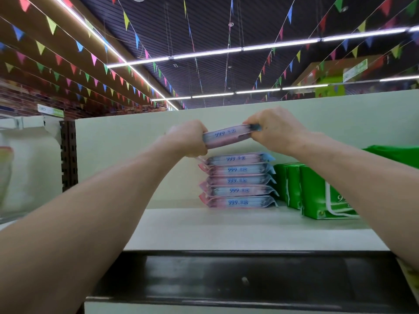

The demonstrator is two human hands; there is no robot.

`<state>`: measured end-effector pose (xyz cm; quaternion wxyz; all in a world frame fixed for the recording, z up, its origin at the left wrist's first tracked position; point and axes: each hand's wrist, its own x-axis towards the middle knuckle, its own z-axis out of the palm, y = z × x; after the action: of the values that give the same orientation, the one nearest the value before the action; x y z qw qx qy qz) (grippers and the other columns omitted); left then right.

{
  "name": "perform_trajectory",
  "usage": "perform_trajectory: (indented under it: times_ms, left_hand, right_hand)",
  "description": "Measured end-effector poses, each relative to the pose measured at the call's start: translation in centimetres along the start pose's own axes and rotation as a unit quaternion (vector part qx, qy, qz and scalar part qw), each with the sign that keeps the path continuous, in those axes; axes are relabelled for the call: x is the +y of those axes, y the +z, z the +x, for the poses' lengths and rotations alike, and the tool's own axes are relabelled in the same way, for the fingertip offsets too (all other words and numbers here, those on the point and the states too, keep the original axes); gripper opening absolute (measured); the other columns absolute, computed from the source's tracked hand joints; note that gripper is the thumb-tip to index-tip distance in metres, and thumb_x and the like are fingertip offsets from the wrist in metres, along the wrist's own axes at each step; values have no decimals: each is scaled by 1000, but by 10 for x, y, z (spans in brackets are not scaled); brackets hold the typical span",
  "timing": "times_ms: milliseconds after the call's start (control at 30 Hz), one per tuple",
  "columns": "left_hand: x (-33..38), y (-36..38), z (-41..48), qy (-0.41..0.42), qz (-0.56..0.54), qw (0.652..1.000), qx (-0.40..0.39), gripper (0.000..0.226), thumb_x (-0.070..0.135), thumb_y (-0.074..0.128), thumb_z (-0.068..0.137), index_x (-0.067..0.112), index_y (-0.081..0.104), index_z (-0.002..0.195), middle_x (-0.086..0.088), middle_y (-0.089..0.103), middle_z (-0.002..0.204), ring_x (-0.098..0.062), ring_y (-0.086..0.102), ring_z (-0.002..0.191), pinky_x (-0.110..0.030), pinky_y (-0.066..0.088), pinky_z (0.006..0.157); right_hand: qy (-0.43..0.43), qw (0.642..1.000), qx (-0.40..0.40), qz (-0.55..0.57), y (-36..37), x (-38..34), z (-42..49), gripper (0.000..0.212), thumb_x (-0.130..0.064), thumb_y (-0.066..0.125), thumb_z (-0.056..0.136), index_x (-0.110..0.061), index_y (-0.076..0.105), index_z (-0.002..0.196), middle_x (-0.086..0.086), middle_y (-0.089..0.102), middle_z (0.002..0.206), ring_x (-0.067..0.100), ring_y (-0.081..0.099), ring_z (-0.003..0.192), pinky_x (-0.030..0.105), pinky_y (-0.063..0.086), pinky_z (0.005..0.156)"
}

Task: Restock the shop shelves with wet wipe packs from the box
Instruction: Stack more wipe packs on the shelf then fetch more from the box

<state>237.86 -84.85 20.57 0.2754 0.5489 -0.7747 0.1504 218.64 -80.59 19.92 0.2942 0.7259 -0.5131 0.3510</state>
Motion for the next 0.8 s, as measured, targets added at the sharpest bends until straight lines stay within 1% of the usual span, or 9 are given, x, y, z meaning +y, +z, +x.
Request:
perform_trajectory:
  times_ms: [133, 200, 267, 333, 367, 467, 600, 700, 800]
  left_hand:
    - [8, 6, 3, 6, 97, 995, 30, 18, 29, 62, 89, 19, 63, 104, 0, 63, 87, -22, 62, 85, -33, 52, 76]
    - [11, 10, 5, 5, 109, 994, 21, 19, 29, 60, 90, 18, 63, 105, -1, 63, 89, -23, 61, 86, -35, 54, 79]
    - [13, 13, 8, 0, 53, 998, -15, 20, 16, 57, 89, 14, 64, 108, -3, 64, 92, -23, 60, 84, -32, 54, 73]
    - [14, 10, 8, -2, -48, 996, -68, 28, 2, 50, 87, 12, 63, 110, -5, 61, 89, -19, 55, 74, -24, 47, 57]
    - [14, 7, 7, -5, -97, 991, -89, 32, -1, 48, 86, 13, 63, 110, -5, 60, 89, -17, 52, 72, -21, 44, 54]
    - [10, 3, 5, -11, -205, 972, -115, 31, 4, 52, 86, 12, 65, 112, -6, 63, 104, -17, 51, 84, -25, 47, 71]
    - [9, 9, 3, -5, -258, 956, -142, 22, 21, 55, 90, 14, 65, 109, -2, 62, 111, -19, 54, 101, -34, 51, 88]
    - [10, 13, 4, -1, -265, 957, -122, 19, 22, 55, 94, 22, 63, 110, 4, 61, 104, -12, 56, 94, -25, 50, 74]
    - [9, 16, 6, -4, -262, 960, -95, 28, 21, 56, 95, 21, 63, 122, 7, 61, 100, -6, 53, 86, -19, 45, 63]
  right_hand:
    - [29, 999, -18, -3, 2, 5, -4, 26, -7, 53, 92, -14, 72, 108, 9, 70, 98, 28, 60, 93, 40, 49, 87]
    - [39, 998, -39, -8, 3, 9, -4, 25, -8, 52, 93, -15, 72, 108, 7, 69, 97, 26, 59, 91, 35, 48, 83]
    - [50, 997, -63, -12, 4, 12, -4, 25, -8, 51, 94, -15, 71, 107, 6, 68, 97, 24, 57, 89, 33, 46, 79]
    - [68, 994, -88, -9, 6, 15, -3, 25, -7, 50, 95, -15, 71, 107, 6, 68, 99, 23, 57, 91, 33, 46, 79]
    - [80, 991, -105, -6, 7, 15, -3, 26, -6, 49, 95, -14, 70, 108, 6, 67, 101, 24, 57, 93, 33, 46, 80]
    - [108, 980, -164, 21, 6, 15, -3, 32, -1, 46, 93, -13, 66, 116, 7, 65, 111, 24, 56, 101, 33, 44, 84]
    - [121, 965, -221, 78, 2, 9, -4, 41, -10, 47, 92, -20, 56, 130, 1, 58, 123, 21, 51, 113, 32, 40, 92]
    - [113, 961, -231, 102, 4, 5, -4, 37, -26, 50, 93, -25, 56, 129, -2, 59, 121, 19, 53, 110, 33, 43, 94]
    - [103, 963, -232, 90, 10, 6, -2, 37, -31, 50, 94, -26, 57, 130, -2, 61, 123, 19, 55, 110, 38, 43, 100]
